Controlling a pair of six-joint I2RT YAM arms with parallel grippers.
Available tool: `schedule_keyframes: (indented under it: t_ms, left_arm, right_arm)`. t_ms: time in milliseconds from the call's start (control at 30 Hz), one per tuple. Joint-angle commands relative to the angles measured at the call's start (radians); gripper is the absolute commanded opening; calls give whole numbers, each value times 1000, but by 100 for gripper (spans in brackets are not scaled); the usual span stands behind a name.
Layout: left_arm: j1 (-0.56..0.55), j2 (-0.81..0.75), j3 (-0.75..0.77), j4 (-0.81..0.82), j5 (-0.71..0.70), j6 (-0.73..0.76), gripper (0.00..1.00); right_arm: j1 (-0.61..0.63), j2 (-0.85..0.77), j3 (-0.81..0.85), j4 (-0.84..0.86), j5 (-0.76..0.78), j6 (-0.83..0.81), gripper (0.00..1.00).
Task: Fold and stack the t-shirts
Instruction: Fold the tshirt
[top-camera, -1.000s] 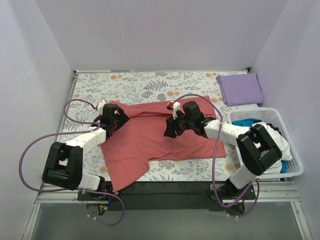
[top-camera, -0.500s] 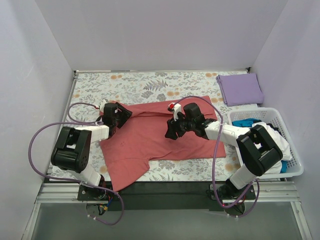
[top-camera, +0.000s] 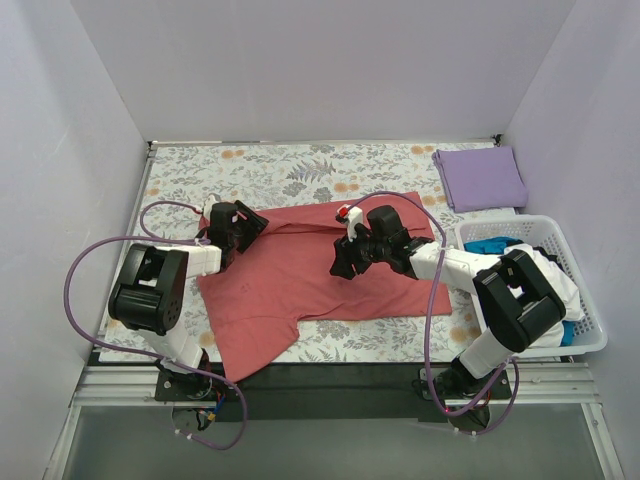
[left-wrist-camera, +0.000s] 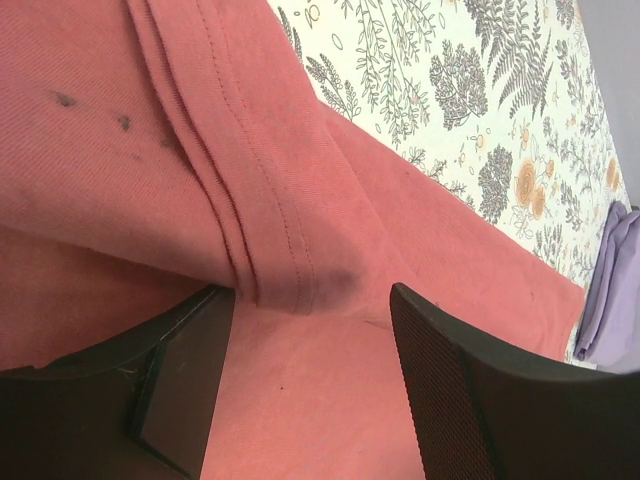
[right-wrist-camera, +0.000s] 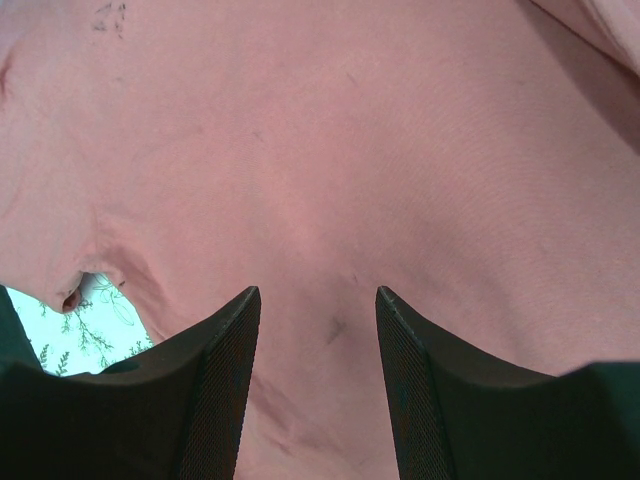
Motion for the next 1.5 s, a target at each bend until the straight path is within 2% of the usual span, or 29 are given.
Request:
schedule_keyframes:
  t_ms: [0,267,567,933,1033,1067,1100,1233,1467]
  left_arm:
    - [4,3,31,10,-18,23,63]
    - [4,-9,5,93,28,44,63]
    - [4,-55,-1,62,86,33,59]
    - [3,-63,-20,45,101,36,31]
    - [3,-55,-9,36,106,41,15]
    - [4,-55,-6,27,110,41,5]
    - [3,-61,-3,21,115,41,0]
    - [-2,-98,13,-39,137,21,0]
    - [-66,-264,-9,-254,58,-88,0]
  right_arm:
    - [-2,-30,-5,32,-1,-1,56]
    - [-4,-28,-7,30,-5,-1,57]
    - [-4,-27,-7,32,-10,-1,56]
    - [-4,-13,1,30,-21,0,56]
    - [-5,-8,3,30,-19,0,56]
    - [-5,-8,4,30,-22,3,56]
    - [-5,-10,3,32,-24,2,56]
    - [-5,-16,6,32,-22,3,57]
    - [-5,-28,1,30,-28,3,56]
